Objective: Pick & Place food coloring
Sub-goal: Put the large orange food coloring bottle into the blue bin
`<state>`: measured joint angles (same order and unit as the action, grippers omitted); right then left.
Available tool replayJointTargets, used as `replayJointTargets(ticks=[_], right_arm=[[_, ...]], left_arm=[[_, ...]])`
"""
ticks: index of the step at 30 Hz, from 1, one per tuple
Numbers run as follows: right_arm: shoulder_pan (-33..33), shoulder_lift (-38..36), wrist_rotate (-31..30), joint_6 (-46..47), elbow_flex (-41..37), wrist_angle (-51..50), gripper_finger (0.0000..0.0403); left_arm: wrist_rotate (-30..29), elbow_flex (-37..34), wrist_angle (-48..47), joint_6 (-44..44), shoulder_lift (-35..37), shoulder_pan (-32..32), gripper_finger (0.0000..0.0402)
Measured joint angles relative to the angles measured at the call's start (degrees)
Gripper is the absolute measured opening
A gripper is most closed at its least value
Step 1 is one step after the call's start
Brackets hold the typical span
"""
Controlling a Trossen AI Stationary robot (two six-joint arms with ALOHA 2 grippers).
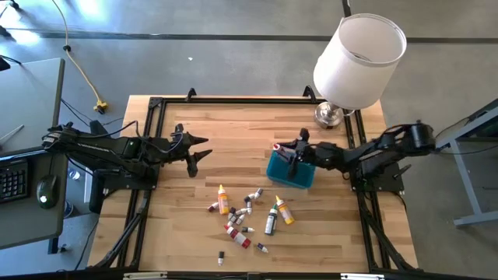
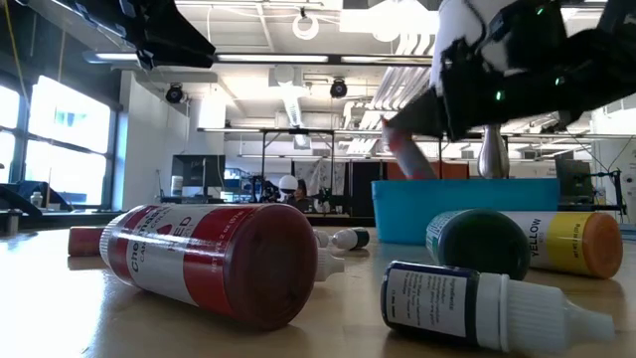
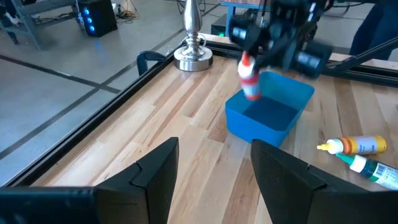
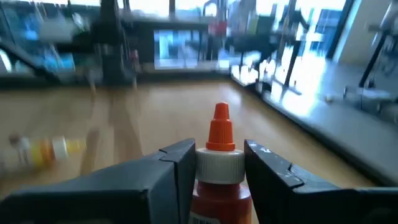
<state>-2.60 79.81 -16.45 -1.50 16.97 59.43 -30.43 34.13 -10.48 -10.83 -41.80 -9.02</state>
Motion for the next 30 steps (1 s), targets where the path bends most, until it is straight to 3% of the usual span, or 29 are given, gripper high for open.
replayJointTargets(ticks=[7, 13, 17, 23, 30], right_arm=[[2.93, -5.11, -1.38, -2.98, -1.33, 2.62, 0.0113], [6.64, -1.66, -6.31, -4.86, -14.12, 30.35, 0.0113], [6.87, 0.71, -8.99, 3.02, -15.92, 28.74, 0.0113], [5.76, 6.32, -9.58, -4.53, -12.85, 29.5, 0.0116], [0.34, 12.27, 2.75, -1.49, -9.07, 30.1, 0.0117]], left_arm=[[0.04, 0.0, -0.06, 0.0, 0.0, 0.01, 0.0198], [0.04, 0.0, -0.1, 0.01, 0.0, 0.0, 0.0198], [0.01, 0.0, 0.01, 0.11, 0.02, 0.02, 0.0198], [-0.33, -0.02, 0.23, -0.02, -0.02, 0.0, 0.0198], [-0.31, -0.02, 0.37, -0.13, -0.37, 0.0, 0.0198]])
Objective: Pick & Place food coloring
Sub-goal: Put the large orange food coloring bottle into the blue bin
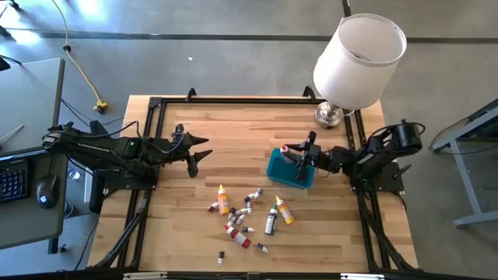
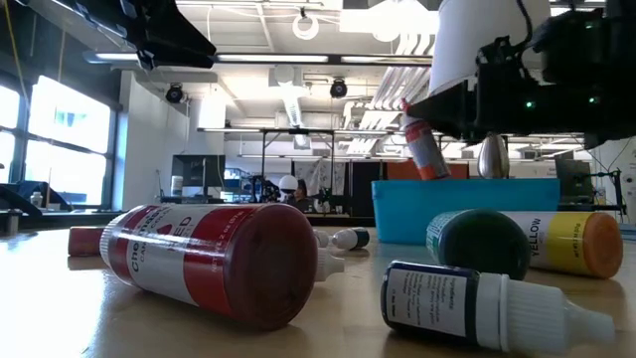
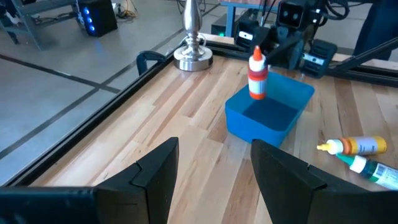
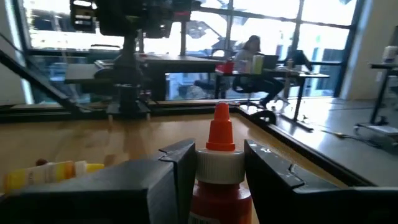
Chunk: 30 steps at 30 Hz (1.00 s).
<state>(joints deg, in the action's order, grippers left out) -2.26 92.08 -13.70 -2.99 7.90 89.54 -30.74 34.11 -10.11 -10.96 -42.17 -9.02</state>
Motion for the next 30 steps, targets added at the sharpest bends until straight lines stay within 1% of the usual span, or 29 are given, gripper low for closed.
replayJointTargets(ticks=[6, 13, 16, 21, 23, 30], right_arm=[[-2.75, 8.39, 5.32, 1.6, 4.62, 0.13, 0.0118], [-4.84, 14.42, 5.92, 1.07, 9.44, 0.16, 0.0117], [-6.52, 14.97, 6.97, -0.61, 11.26, 0.19, 0.012], [-10.1, 14.97, 12.86, -0.61, 13.72, 0.22, 0.0118], [-11.1, 14.97, 14.2, 0.51, 14.08, 0.05, 0.0119], [-10.86, 14.97, 14.39, 3.3, 11.3, 0.04, 0.0123]], left_arm=[[0.24, 0.0, -0.01, -0.04, 0.0, 0.0, 0.0198], [0.26, 0.0, -0.35, 0.04, 0.0, 0.0, 0.0198], [0.26, 0.0, -0.35, 0.12, 0.0, 0.0, 0.0198], [0.3, 0.0, -0.39, 0.13, 0.0, 0.0, 0.0198], [0.3, 0.0, -0.37, 0.13, 0.0, 0.0, 0.0198], [0.35, 0.0, -0.53, 0.13, 0.0, 0.0, 0.0198]])
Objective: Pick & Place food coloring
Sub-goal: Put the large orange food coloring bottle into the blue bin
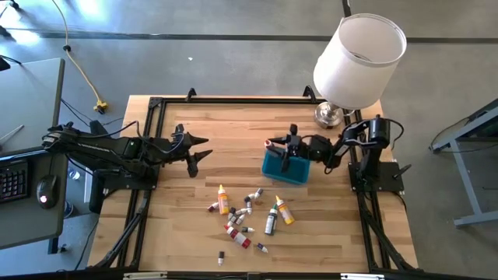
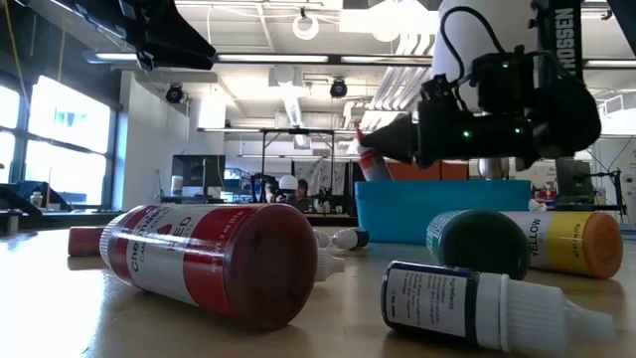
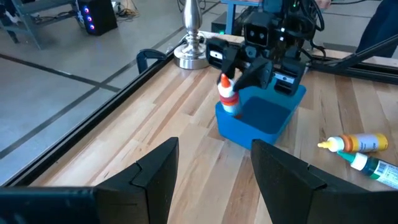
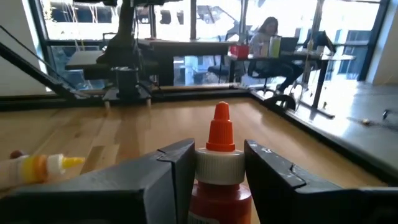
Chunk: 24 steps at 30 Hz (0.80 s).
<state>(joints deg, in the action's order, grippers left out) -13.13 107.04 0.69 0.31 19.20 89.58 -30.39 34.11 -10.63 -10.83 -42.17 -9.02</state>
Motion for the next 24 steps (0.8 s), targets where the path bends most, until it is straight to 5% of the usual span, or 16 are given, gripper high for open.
replayJointTargets(ticks=[17, 24], right_arm=[[0.03, -6.68, -0.39, 1.56, -7.43, -0.36, 0.0124], [0.05, -12.56, -0.58, -0.34, -7.2, -14.38, 0.0124]], left_arm=[[-0.14, 0.02, 0.31, -0.19, 0.0, 0.0, 0.0198], [-0.15, 0.02, 0.2, -0.2, 0.0, 0.0, 0.0198]])
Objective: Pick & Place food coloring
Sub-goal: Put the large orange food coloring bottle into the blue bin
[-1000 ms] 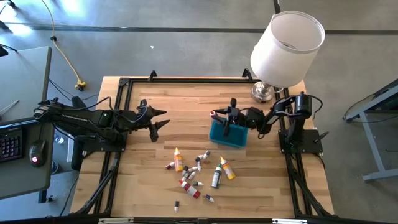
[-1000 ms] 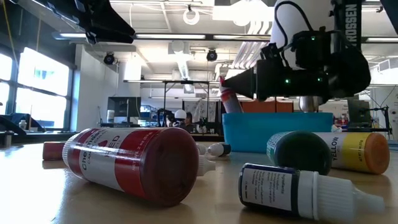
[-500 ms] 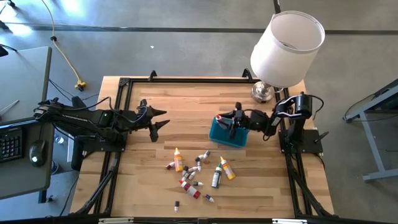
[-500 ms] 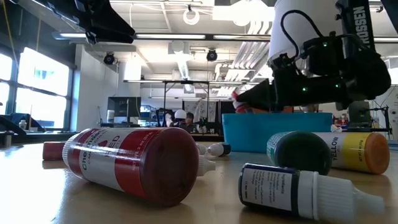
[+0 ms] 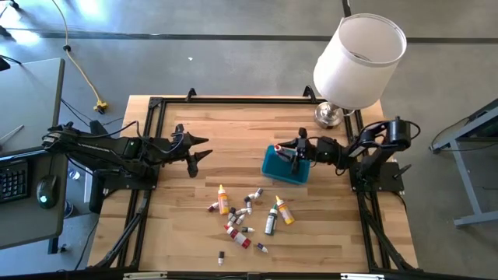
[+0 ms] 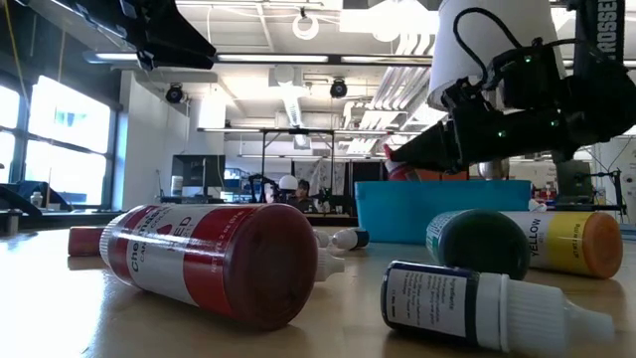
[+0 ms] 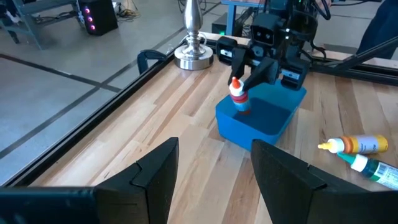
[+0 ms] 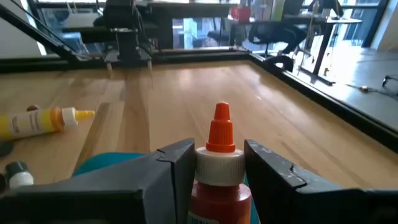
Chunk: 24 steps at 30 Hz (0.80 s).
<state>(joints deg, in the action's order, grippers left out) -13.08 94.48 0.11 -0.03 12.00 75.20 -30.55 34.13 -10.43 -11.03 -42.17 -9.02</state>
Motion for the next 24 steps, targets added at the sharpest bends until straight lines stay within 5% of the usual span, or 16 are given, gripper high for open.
replayJointTargets(ticks=[24], right_arm=[[0.0, -21.08, -0.59, 5.23, 0.03, -31.68, 0.0124]], left_arm=[[-0.04, 0.0, 0.01, -0.01, 0.0, 0.0, 0.0198]])
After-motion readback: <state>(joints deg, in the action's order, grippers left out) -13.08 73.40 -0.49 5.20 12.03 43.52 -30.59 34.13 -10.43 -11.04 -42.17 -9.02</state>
